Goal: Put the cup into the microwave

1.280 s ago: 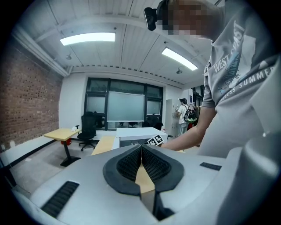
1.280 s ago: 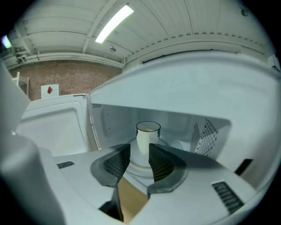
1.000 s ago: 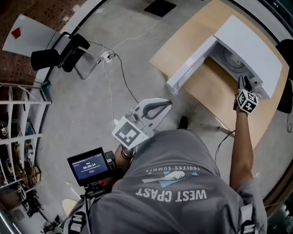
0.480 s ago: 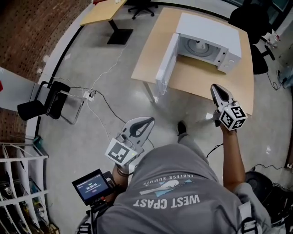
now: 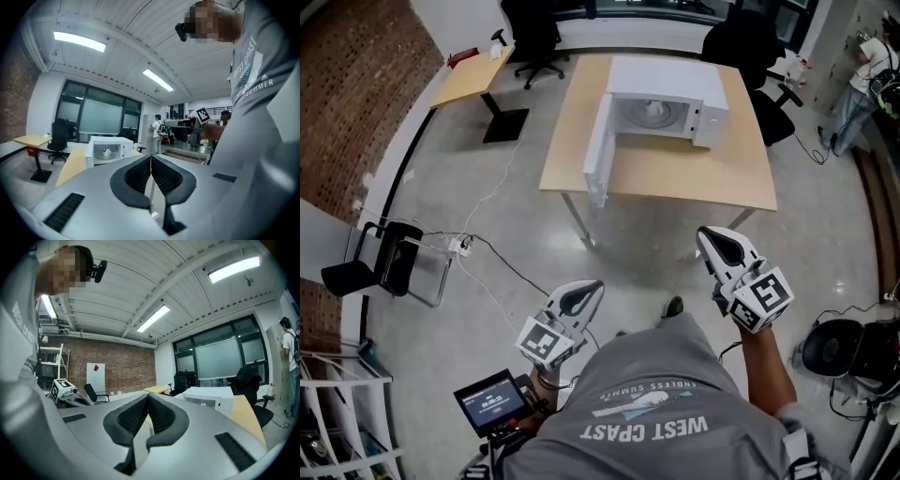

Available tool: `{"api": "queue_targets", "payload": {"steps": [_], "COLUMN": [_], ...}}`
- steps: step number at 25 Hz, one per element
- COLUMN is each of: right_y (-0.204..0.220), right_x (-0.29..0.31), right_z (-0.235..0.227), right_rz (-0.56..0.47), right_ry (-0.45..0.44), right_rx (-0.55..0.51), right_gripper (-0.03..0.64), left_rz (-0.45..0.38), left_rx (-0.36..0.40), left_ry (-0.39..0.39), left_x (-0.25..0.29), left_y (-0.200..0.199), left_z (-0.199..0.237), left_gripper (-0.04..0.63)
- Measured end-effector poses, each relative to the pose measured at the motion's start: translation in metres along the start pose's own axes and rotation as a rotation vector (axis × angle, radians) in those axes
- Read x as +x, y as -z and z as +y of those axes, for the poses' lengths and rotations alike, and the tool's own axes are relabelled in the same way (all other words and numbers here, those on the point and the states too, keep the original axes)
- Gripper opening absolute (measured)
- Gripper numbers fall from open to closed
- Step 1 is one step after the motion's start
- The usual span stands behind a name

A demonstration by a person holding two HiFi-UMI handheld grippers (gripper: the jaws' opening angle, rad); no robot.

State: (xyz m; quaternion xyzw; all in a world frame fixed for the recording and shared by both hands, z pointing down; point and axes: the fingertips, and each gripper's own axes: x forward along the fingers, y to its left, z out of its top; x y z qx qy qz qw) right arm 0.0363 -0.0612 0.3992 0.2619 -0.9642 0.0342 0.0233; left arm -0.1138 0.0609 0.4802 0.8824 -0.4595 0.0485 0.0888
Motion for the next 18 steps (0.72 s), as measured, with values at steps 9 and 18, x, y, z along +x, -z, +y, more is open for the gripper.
{"api": "queue_targets", "payload": {"steps": [9,18], "right_y": [-0.047,-0.024], "right_x": [-0.079,-0.268], "right_z": [0.021,0.050], "right_rz": [-0.046,-0.024], "right_ry": [0.088,0.168], "right_rx": [-0.072,-0.036], "right_gripper": [0.020,0.020], "left_rz": [-0.035,-0.010], "left_rx": [0.078,0.119], "left_ry": [0.149,0.274], "left_x": [0.050,0.070], "left_y": [-0.033,-0.009], "left_z": [-0.042,-0.221], "left_gripper": [0.021,0.021]}}
